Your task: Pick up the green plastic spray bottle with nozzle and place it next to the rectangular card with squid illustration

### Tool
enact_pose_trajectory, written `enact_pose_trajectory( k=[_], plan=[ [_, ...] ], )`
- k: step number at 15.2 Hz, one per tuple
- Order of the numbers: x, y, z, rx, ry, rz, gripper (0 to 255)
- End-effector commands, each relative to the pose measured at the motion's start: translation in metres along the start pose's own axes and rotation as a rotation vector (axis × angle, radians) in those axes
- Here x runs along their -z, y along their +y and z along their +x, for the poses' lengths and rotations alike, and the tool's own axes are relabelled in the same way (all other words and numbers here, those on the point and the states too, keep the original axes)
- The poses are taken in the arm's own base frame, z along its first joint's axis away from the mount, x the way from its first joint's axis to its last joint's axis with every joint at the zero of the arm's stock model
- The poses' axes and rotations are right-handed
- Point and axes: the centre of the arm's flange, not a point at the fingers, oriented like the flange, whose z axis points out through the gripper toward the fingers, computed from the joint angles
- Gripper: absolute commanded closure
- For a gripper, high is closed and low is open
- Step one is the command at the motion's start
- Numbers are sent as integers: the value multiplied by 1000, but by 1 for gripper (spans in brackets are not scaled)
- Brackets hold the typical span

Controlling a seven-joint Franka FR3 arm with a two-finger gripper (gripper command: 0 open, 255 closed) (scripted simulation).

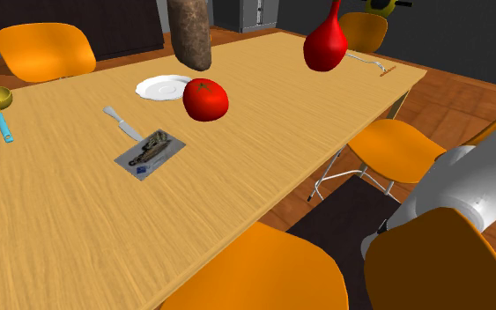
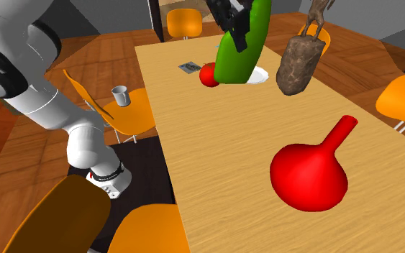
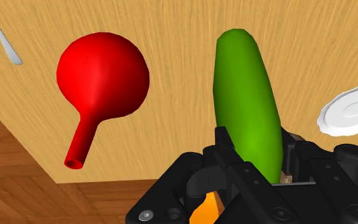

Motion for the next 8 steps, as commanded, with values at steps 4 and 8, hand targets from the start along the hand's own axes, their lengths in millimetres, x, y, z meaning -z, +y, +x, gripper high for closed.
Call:
enact_pose_trajectory(
  k=[4, 8],
  plan=[
    [21, 0, 11, 0, 0, 0, 255],
    [26, -52, 3, 0, 0, 0, 255]
  ],
)
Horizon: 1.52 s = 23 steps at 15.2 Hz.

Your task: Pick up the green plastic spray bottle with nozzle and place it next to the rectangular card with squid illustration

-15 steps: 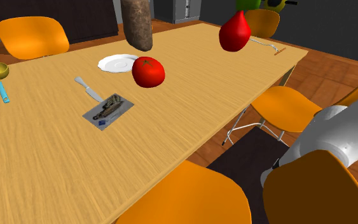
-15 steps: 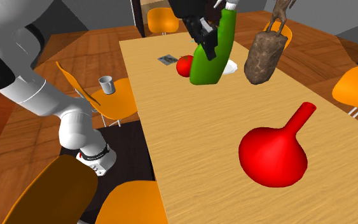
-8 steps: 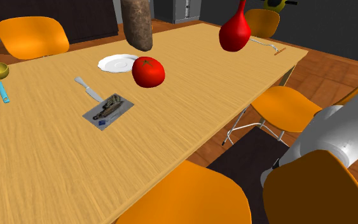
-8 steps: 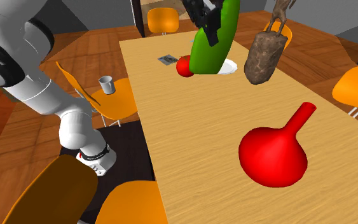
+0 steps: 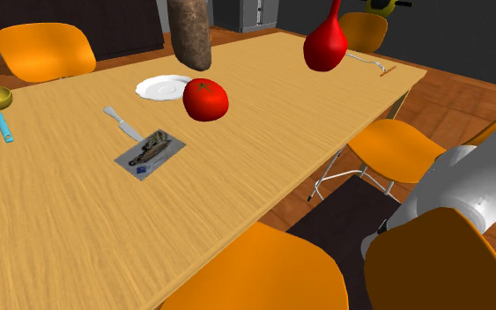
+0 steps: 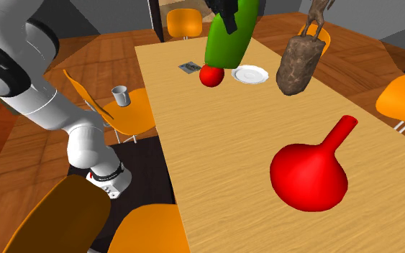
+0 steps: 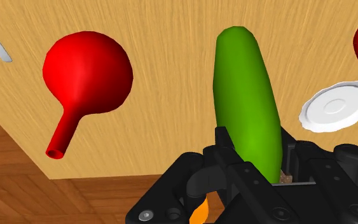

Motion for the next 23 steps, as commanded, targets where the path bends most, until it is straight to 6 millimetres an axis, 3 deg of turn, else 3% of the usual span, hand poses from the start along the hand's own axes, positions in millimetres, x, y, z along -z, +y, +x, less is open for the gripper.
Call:
enact_pose_trajectory(
  k=[1, 23],
  plan=[
    [2, -25, -5, -1, 0, -1, 255],
    [27, -310, -52, -1, 0, -1, 255]
  ],
)
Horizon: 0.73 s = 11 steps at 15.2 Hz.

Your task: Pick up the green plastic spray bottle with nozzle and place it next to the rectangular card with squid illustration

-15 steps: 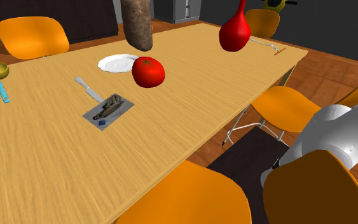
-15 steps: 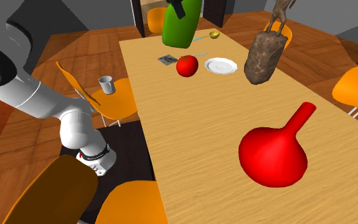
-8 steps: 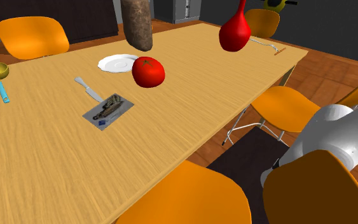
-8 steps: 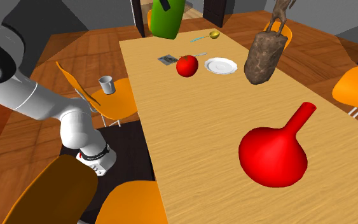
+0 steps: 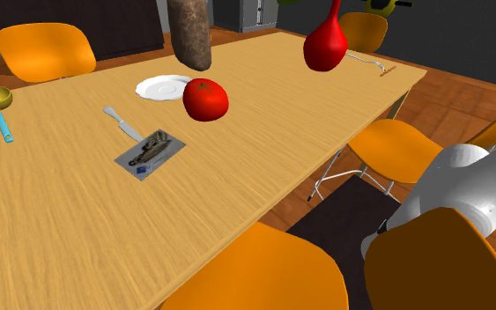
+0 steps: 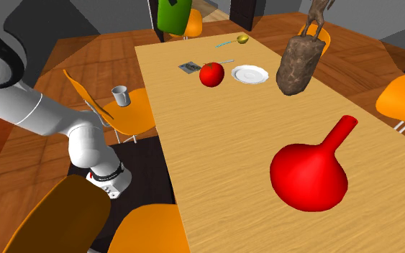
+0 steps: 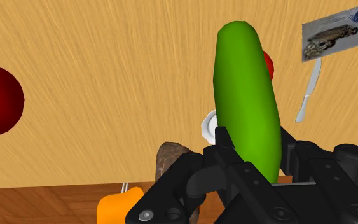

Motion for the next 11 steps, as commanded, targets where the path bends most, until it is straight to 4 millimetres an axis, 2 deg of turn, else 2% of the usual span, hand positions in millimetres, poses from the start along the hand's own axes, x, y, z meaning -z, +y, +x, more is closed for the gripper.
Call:
enact_pose_trajectory(
  k=[1, 11],
  plan=[
    [4, -25, -5, -1, 0, 0, 255],
    [16, -155, -26, -1, 0, 0, 255]
  ],
)
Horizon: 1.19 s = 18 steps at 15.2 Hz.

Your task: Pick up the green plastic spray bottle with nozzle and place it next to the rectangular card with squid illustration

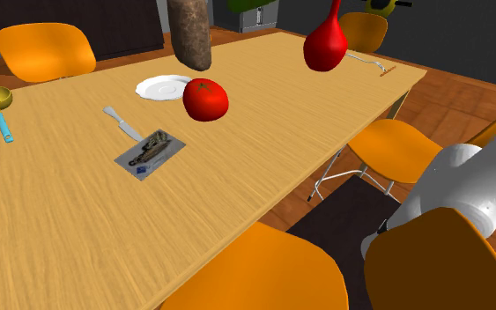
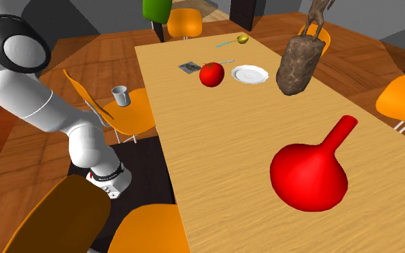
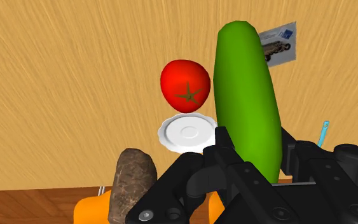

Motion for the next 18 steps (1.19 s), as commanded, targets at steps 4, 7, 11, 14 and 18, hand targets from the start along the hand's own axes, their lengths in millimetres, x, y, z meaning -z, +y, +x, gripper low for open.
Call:
enact_pose_trajectory(
  k=[4, 7, 11, 14, 18],
  plan=[
    [6, -64, -10, -3, 0, 1, 255],
    [9, -103, -16, -3, 0, 1, 255],
    [13, -149, -23, -3, 0, 1, 255],
    [-1, -149, -30, -3, 0, 1, 255],
    [-20, -149, -40, -3, 0, 1, 255]
  ],
)
